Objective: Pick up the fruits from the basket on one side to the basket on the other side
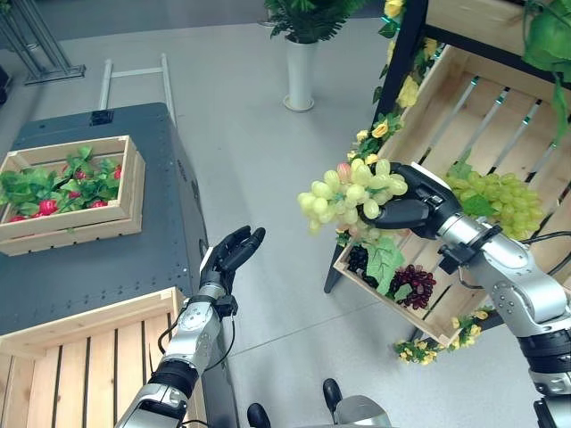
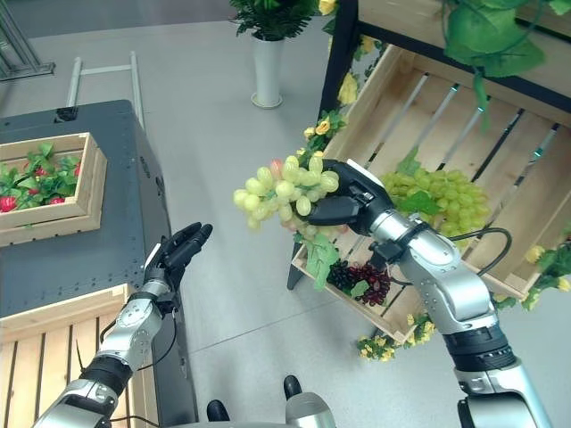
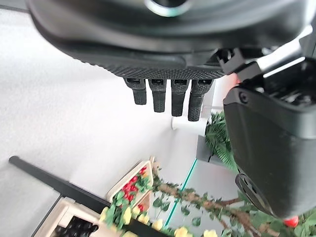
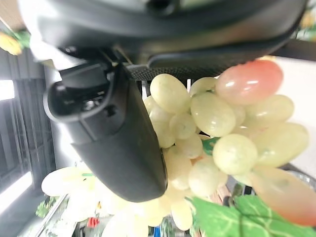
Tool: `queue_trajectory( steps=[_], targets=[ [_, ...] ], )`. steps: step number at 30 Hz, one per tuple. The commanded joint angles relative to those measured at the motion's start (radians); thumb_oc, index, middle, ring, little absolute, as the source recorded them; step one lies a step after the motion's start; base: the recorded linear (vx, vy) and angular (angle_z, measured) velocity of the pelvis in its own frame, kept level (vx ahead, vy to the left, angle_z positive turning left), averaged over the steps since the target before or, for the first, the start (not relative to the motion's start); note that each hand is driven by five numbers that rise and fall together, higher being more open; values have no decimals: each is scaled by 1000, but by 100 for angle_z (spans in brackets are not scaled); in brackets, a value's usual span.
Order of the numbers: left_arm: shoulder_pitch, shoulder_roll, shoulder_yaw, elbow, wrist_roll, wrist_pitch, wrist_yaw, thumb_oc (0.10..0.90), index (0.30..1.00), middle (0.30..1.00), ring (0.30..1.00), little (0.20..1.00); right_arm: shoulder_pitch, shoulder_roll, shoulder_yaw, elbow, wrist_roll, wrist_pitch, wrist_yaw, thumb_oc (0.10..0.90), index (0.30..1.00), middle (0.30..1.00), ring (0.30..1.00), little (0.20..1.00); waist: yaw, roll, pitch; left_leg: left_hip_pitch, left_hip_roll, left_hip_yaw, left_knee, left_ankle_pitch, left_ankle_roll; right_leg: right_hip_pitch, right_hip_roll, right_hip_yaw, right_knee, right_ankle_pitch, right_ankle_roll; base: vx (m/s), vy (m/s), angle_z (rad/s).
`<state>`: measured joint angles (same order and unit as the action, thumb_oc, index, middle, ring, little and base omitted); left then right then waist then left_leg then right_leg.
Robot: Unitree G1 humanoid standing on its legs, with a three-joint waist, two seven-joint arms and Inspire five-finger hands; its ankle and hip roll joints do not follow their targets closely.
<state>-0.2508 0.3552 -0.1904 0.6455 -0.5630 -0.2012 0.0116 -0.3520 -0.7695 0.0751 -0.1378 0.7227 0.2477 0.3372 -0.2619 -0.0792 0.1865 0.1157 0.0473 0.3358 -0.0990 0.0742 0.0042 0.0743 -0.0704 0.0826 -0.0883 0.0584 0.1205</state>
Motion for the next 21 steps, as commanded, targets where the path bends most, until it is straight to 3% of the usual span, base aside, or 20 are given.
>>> queue_trajectory(
  steps=[1, 8, 21],
  targets=[
    [-51, -17, -23, 46, 9, -126, -20, 800, 900, 900, 900, 900, -76, -79, -164, -12, 102, -143, -28, 400, 300, 300, 300, 300, 6, 34, -142, 59, -18, -6, 12, -169, -2, -28, 53, 8, 19, -10, -11, 16, 13, -16],
    [-38, -14, -41, 59, -1, -124, -35, 800, 900, 900, 900, 900, -93, -195, -240, 22, 193, -172, -68, 400, 300, 300, 300, 300, -19, 28, -152, 65, -16, 15, 12, -174, 1, -36, 65, 36, 26, -6, -8, 10, 18, -11],
    [-40, -18, -67, 70, -20, -143, -20, 800, 900, 900, 900, 900, -135, -285, -297, 209, 199, -171, -176, 400, 300, 300, 300, 300, -32, 29, -167, 74, -22, 7, 14, -201, 11, -33, 71, 51, 27, -15, 3, 26, 37, -5]
  ],
)
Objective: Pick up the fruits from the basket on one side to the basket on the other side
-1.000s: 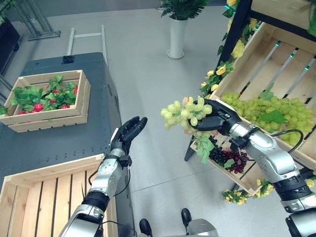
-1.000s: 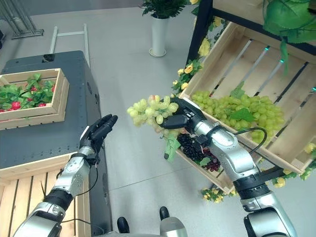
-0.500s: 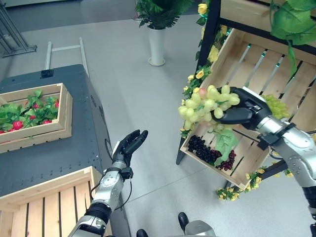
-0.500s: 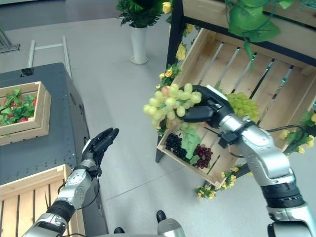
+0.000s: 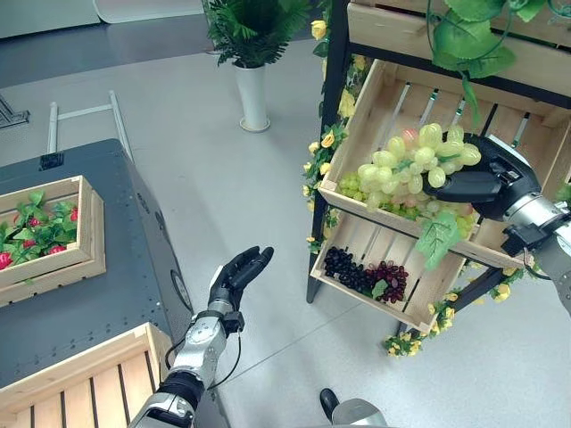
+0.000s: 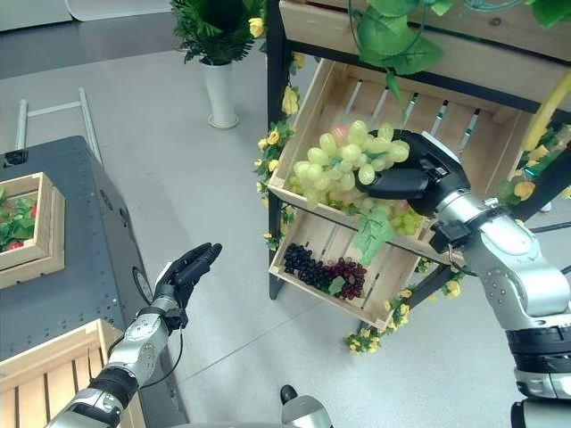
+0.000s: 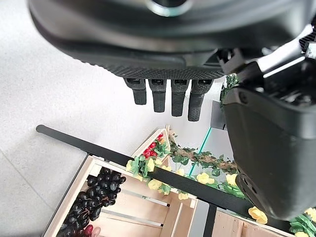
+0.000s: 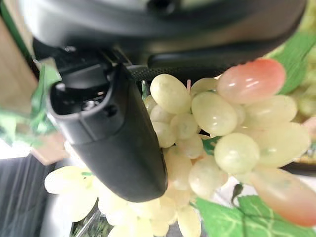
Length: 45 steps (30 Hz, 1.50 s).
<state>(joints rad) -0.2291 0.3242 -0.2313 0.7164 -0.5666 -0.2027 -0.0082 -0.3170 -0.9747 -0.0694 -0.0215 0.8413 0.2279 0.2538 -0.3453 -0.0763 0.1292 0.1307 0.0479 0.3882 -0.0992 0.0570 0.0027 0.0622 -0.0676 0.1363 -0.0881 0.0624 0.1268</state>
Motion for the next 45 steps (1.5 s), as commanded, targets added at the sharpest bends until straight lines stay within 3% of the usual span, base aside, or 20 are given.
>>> queue_trajectory(
  steps=[1, 10, 14, 19, 20, 25, 31, 32, 33, 34, 45],
  targets=[
    [-61, 11, -29, 1, -14, -143, 2, 800, 900, 900, 900, 900, -175, -87, -154, 113, 88, -146, -109, 400, 300, 300, 300, 300, 52, 24, -111, 56, -22, -47, 15, -184, 13, -22, 69, -1, 27, -19, -4, 0, 0, 0],
    [-63, 9, -56, 7, -8, -147, 11, 800, 900, 900, 900, 900, -276, -149, -104, 348, 31, -177, -237, 400, 300, 300, 300, 300, 82, 12, -110, 44, -23, -68, 21, -183, 16, -26, 70, -3, 25, -14, -6, 0, 0, 0],
    [-65, 13, -67, -4, -8, -138, 19, 800, 900, 900, 900, 900, -330, -175, -62, 460, -137, -235, -300, 400, 300, 300, 300, 300, 96, 13, -108, 42, -24, -79, 20, -183, 16, -28, 69, -10, 28, -15, -7, 2, -5, 1],
    [-63, 21, -72, -12, -13, -135, 8, 800, 900, 900, 900, 900, -379, -188, 17, 553, -320, -251, -342, 400, 300, 300, 300, 300, 114, 18, -100, 40, -28, -88, 21, -179, 16, -27, 66, -16, 28, -15, -9, -11, -17, 3],
    [-62, 23, -71, -12, -14, -135, 6, 800, 900, 900, 900, 900, -392, -186, 35, 566, -350, -251, -353, 400, 300, 300, 300, 300, 118, 13, -97, 31, -27, -77, 23, -158, 15, -38, 67, -14, 31, 0, -16, -61, -57, 3],
    [-68, 27, -87, -16, -21, -128, -9, 800, 900, 900, 900, 900, -484, -185, 140, 693, -460, -243, -388, 400, 300, 300, 300, 300, 139, 20, -98, 32, -32, -87, 23, -159, 15, -31, 61, -27, 28, -4, -18, -11, -12, 1],
    [-70, 31, -93, -17, -28, -117, -27, 800, 900, 900, 900, 900, -547, -173, 220, 781, -456, -187, -348, 400, 300, 300, 300, 300, 154, 26, -98, 31, -36, -95, 25, -158, 14, -32, 56, -37, 29, -2, -19, 9, 2, 2],
    [-70, 33, -93, -15, -29, -115, -30, 800, 900, 900, 900, 900, -557, -170, 230, 794, -454, -176, -339, 474, 411, 411, 411, 411, 156, 26, -98, 31, -37, -95, 24, -158, 14, -32, 56, -39, 29, -2, -20, 0, 0, 0],
    [-70, 33, -94, -16, -28, -113, -29, 800, 900, 900, 900, 900, -558, -165, 232, 803, -457, -176, -334, 701, 752, 752, 752, 752, 157, 26, -98, 31, -36, -95, 25, -158, 14, -32, 55, -40, 30, -3, -20, 19, 4, 4],
    [-72, 36, -95, -17, -30, -103, -27, 800, 900, 900, 900, 900, -565, -158, 240, 834, -462, -177, -311, 800, 900, 900, 900, 900, 161, 26, -97, 31, -36, -96, 25, -159, 15, -32, 54, -43, 31, -4, -20, 15, 2, 4],
    [-77, 45, -104, -21, -31, -91, -29, 800, 900, 900, 900, 900, -565, -169, 244, 904, -464, -192, -264, 800, 900, 900, 900, 900, 164, 25, -91, 27, -35, -91, 33, -164, 18, -37, 53, -45, 39, -8, -21, -1, -1, 3]
  ],
)
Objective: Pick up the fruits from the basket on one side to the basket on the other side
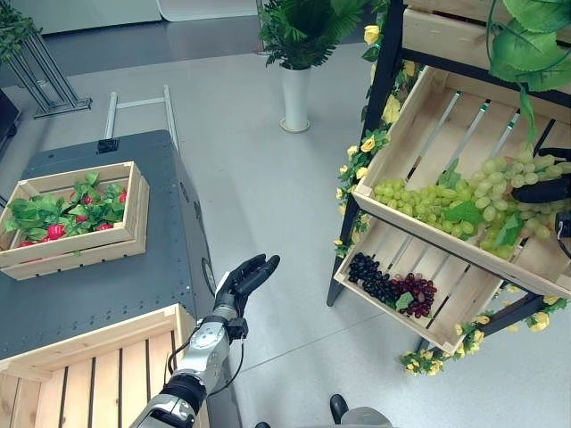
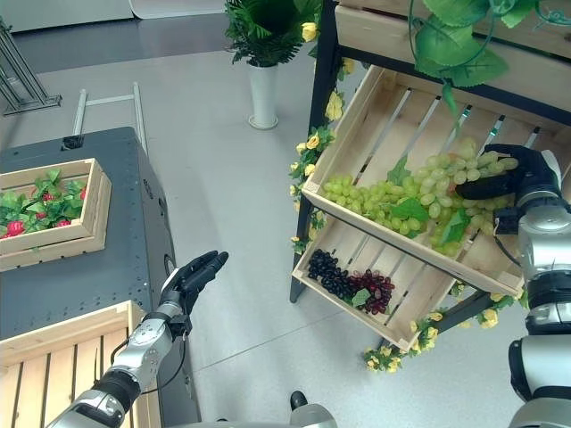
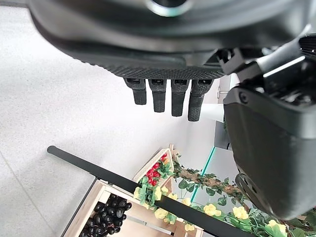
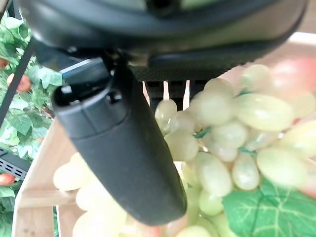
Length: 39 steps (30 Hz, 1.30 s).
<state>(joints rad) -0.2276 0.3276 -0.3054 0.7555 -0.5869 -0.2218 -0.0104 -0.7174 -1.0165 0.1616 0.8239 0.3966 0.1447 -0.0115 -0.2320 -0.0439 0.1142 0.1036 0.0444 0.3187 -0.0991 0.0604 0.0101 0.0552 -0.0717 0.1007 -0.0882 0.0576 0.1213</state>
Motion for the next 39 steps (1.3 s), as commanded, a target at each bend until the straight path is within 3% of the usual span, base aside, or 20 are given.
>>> queue_trajectory(
  steps=[1, 17, 23, 31, 39],
  targets=[
    [-80, 41, -32, -64, -10, -69, -25, 800, 900, 900, 900, 900, -160, -128, 10, 60, -21, -113, 4, 800, 900, 900, 900, 900, 50, -7, -75, 54, -32, -21, 33, -167, 10, -31, 58, -8, 40, -3, -16, 0, 0, 0],
    [-75, 34, -30, -68, -3, -65, -48, 800, 900, 900, 900, 900, -118, -143, 18, -90, -4, -143, 44, 800, 900, 900, 900, 900, 21, 2, -80, 67, -34, -16, 32, -190, 10, -20, 60, 7, 35, -18, -9, 5, 9, 0],
    [-69, 31, -16, -62, 3, -65, -46, 800, 900, 900, 900, 900, -43, -134, -46, -222, 2, -171, 57, 800, 900, 900, 900, 900, 5, 4, -81, 68, -34, -8, 33, -193, 12, -27, 61, 12, 43, -21, -7, 0, 0, 0],
    [-65, 29, 12, -66, 13, -66, -29, 800, 900, 900, 900, 900, 174, -121, -186, -482, -203, -204, -5, 800, 900, 900, 900, 900, -39, 10, -73, 64, -35, 17, 44, -202, 22, -42, 68, 41, 53, -24, -2, -14, 10, -5],
    [-57, 18, 25, -68, 23, -79, -30, 800, 900, 900, 900, 900, 292, -121, -280, -624, -242, -228, -21, 800, 900, 900, 900, 900, -69, 14, -75, 67, -36, 35, 42, -207, 27, -46, 75, 65, 50, -20, 5, -2, 11, -11]
  ],
)
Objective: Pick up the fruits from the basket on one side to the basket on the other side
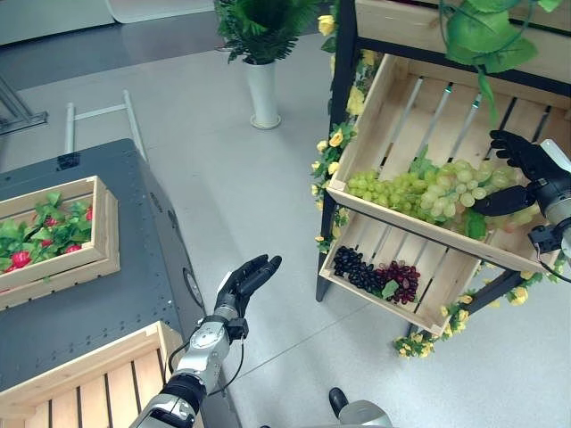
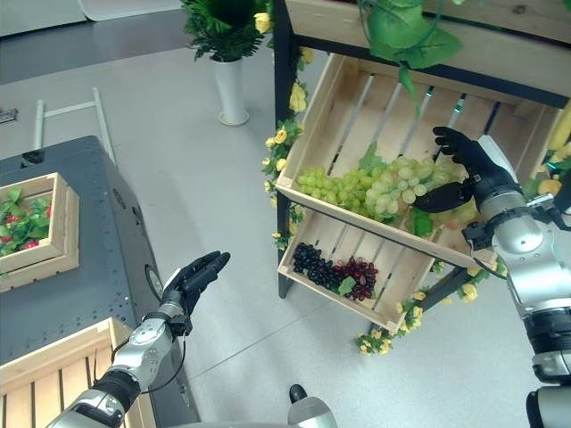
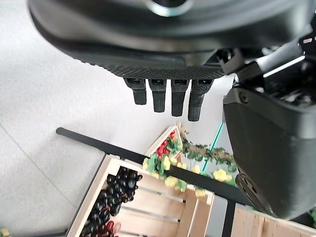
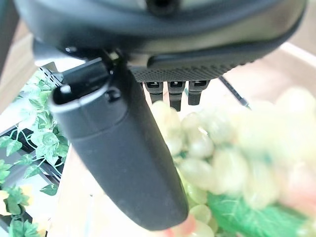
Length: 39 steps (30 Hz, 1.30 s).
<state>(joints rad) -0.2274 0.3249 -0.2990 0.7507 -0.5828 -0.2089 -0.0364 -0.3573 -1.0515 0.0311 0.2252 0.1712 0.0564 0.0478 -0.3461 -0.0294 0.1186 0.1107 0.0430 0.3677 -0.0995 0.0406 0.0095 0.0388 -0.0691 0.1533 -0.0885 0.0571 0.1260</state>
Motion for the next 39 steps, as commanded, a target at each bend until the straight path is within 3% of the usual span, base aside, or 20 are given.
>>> queue_trajectory(
  steps=[1, 29, 35, 39],
  targets=[
    [-53, 19, 23, -59, 19, -96, -6, 800, 900, 900, 900, 900, -49, -82, -167, -59, -15, -145, -77, 800, 900, 900, 900, 900, 40, 0, -81, 60, -34, -12, 42, -187, 28, -32, 74, 18, 51, -19, 1, 5, 3, -5],
    [-10, 26, 93, -20, 27, -117, -13, 800, 900, 900, 900, 900, 283, -36, -440, -465, -17, -221, 22, 800, 900, 900, 900, 900, -18, 11, -92, 61, -34, 27, 41, -196, 36, -56, 83, 39, 64, -20, 10, 3, 2, -3],
    [4, 32, 109, -18, 25, -120, -24, 800, 900, 900, 900, 900, 326, -18, -487, -543, 109, -257, 94, 800, 900, 900, 900, 900, -24, 14, -93, 62, -34, 33, 42, -197, 36, -59, 83, 41, 68, -19, 12, 5, -1, -2],
    [3, 30, 110, -13, 49, -126, -22, 800, 900, 900, 900, 900, 309, 16, -457, -602, 207, -254, 178, 800, 900, 900, 900, 900, -18, 16, -92, 62, -34, 32, 41, -194, 34, -61, 81, 33, 69, -19, 13, 0, 0, 0]
  ],
)
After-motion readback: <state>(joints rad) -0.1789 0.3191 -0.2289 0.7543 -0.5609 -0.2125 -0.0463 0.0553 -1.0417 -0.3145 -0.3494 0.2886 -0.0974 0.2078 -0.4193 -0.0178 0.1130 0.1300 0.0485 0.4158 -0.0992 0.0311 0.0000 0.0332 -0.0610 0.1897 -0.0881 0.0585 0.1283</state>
